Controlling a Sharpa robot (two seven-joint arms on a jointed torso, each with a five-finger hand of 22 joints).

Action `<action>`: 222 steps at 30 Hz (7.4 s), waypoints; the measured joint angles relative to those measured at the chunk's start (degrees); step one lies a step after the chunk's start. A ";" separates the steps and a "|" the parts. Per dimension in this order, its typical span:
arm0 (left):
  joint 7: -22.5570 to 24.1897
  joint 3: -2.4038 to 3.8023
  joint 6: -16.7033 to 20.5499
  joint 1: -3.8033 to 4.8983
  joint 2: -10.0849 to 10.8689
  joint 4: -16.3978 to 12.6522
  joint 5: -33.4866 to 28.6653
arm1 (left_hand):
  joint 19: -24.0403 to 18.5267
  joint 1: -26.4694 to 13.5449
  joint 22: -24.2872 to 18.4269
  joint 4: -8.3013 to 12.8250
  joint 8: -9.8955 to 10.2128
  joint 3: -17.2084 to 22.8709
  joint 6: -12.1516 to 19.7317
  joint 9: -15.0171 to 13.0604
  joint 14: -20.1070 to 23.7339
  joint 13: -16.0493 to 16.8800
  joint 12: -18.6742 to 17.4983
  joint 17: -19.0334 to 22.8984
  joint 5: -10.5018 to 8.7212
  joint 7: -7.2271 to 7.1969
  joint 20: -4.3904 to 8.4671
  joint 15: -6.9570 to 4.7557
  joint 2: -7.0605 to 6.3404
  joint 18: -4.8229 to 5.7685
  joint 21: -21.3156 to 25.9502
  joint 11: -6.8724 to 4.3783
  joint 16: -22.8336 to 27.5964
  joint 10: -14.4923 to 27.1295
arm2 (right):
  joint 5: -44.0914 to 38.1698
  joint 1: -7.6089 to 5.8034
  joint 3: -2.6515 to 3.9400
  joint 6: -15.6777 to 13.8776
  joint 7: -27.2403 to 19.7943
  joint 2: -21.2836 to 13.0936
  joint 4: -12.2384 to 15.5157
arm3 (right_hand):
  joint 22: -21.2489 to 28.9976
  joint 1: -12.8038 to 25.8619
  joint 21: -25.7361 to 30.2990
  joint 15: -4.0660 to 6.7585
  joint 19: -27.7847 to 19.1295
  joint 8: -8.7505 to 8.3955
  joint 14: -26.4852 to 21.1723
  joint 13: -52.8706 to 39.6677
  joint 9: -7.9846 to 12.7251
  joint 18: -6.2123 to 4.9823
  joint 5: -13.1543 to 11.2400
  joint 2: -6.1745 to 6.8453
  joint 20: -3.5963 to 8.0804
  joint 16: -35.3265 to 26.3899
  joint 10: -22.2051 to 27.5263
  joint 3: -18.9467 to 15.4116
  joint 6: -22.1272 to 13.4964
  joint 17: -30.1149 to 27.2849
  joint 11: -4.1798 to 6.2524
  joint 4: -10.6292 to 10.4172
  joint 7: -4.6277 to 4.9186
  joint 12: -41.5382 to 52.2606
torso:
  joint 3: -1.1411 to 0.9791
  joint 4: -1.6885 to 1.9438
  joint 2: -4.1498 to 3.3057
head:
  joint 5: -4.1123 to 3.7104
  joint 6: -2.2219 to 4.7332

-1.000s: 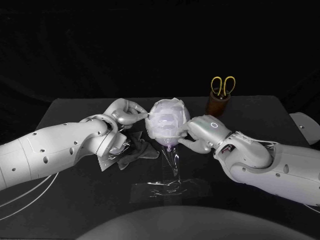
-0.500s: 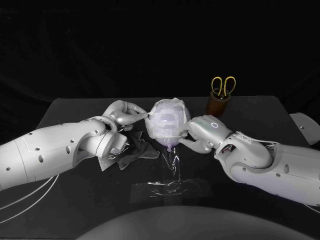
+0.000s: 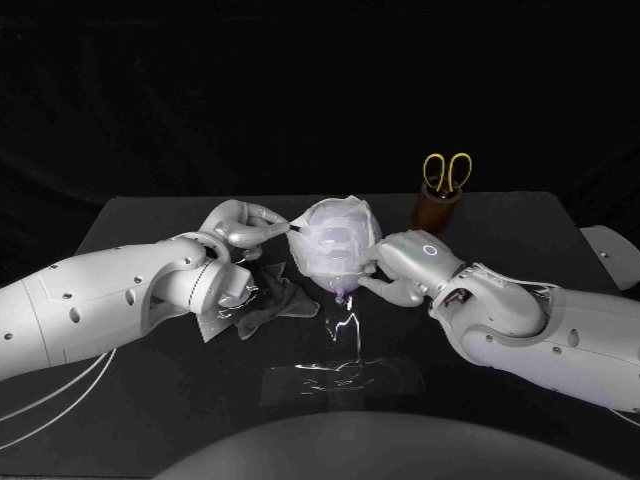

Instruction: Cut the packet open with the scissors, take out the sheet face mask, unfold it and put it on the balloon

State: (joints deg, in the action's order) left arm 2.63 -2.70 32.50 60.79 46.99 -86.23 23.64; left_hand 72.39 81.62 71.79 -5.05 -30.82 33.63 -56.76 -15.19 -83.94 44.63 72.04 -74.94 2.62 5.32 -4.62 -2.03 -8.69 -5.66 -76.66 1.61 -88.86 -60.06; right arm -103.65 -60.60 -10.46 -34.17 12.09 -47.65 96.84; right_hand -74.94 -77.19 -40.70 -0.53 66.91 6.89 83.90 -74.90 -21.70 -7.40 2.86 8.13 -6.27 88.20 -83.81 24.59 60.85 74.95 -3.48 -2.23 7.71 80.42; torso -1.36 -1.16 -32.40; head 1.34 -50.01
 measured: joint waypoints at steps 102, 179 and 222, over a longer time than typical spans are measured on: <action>26.08 -0.05 -5.09 -0.20 -1.33 3.12 23.13 | -62.96 4.56 -63.20 -12.26 20.26 -43.04 30.89 5.95 76.87 -42.47 -69.77 72.52 0.56 3.74 -12.57 13.59 -5.49 1.40 73.64 5.54 82.90 39.66 | 30.76 -5.56 0.36 -4.98 -25.48 -0.91 -6.16 | 51.82 -4.21 38.00 -10.06 -45.89 -3.71 -55.44 70.44 7.26 1.30 0.23 1.17 -10.40 -80.25 45.76 -20.17 -29.20 -63.82 -7.95 -10.21 2.27 -77.16 | 0.34 0.11 0.44 | -0.88 5.20; 19.01 -0.88 -16.63 -0.95 -1.05 8.48 37.81 | -63.14 3.59 -64.64 -11.86 20.50 -37.79 30.41 5.62 64.48 -41.81 -68.99 70.07 0.39 3.74 -12.17 15.78 1.46 0.38 74.28 13.20 79.34 27.51 | 17.41 -5.77 0.52 9.87 -13.94 5.22 -13.12 | 62.41 -1.98 38.71 -11.69 -54.02 -3.82 -66.23 72.47 12.78 3.52 0.80 2.08 -10.22 -85.86 59.13 -34.53 -40.49 -69.70 -10.04 -14.92 0.80 -78.05 | 0.31 0.07 0.47 | -0.42 4.17; 22.03 -0.74 -15.35 -1.46 1.11 8.37 28.08 | -61.08 6.52 -64.22 -11.86 18.19 -36.84 24.40 4.02 61.16 -41.51 -68.89 69.80 0.39 4.22 -12.37 16.13 1.83 1.33 73.89 13.35 79.93 24.53 | 39.01 -5.57 0.40 -1.29 -30.11 0.05 -9.57 | 64.03 -6.45 38.43 -13.71 -53.65 -1.33 -62.61 72.07 10.91 2.56 0.79 -2.83 -10.43 -85.86 52.42 -30.17 -31.19 -69.95 -10.32 -14.37 1.55 -77.82 | 0.21 0.00 0.54 | -1.74 4.71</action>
State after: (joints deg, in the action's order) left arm 24.66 -3.44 17.15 59.33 48.10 -77.86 51.73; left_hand 11.31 88.14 7.56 -16.91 -12.62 -3.20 -32.35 -11.17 -22.78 3.12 3.15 -5.14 3.01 9.54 -16.99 14.10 -6.86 -4.34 -2.78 14.96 -8.93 -35.53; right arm -64.64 -66.18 -10.06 -35.47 -18.02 -47.60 87.27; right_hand -10.91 -83.64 -2.26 -14.24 13.26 5.56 21.29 -2.83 -10.78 -4.84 3.65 5.30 -16.71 2.34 -31.39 -5.58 29.66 5.00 -13.80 -16.60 9.27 2.60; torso -1.15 -1.16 -31.85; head -0.40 -45.30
